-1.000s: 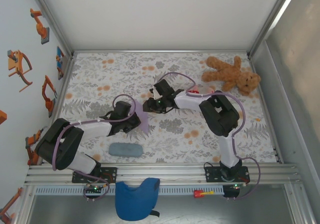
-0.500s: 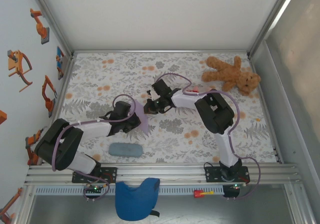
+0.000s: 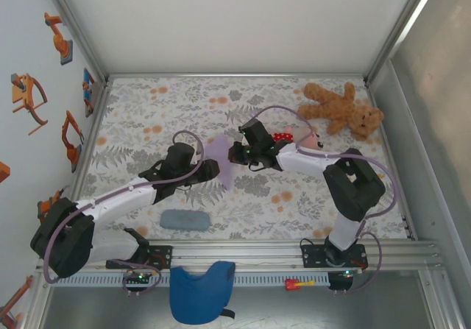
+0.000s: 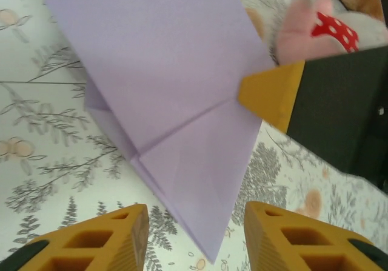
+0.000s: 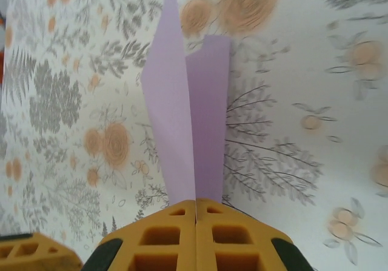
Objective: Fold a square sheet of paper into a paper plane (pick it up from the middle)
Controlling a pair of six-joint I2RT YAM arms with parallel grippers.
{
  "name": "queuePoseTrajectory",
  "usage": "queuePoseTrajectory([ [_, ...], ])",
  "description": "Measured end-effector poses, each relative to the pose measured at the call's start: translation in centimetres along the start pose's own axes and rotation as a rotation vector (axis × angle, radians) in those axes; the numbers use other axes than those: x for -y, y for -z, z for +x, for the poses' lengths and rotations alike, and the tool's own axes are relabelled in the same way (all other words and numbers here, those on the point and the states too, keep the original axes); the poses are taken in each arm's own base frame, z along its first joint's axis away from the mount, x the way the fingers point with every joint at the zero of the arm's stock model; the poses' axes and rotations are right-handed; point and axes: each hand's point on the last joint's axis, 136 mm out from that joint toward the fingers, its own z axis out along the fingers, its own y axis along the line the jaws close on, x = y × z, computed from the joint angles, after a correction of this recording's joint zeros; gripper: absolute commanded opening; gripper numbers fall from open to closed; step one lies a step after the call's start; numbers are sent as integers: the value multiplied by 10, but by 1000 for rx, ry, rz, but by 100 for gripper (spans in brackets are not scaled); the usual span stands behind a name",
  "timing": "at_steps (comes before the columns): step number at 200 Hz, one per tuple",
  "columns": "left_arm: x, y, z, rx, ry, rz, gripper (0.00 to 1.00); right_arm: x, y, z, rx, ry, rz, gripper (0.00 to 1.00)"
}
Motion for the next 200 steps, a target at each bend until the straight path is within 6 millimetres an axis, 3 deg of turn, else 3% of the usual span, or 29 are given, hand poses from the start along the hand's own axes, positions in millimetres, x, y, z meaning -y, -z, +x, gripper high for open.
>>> queuePoseTrajectory([
  [32, 16, -1, 3, 8, -83, 45, 54, 26, 20, -4, 109, -131, 94, 0],
  [68, 25, -12, 10, -2, -180, 72, 61, 48, 25, 2, 158, -279, 187, 0],
  [107, 31, -24, 30, -19, -321, 101, 66, 47, 21, 20, 144, -354, 224, 0],
  [148, 30, -31, 42, 6, -478, 116, 67, 49, 17, 24, 138, -437, 226, 0],
  [200, 25, -44, 49, 30, -618, 108, 61, 45, 15, 28, 118, -505, 203, 0],
])
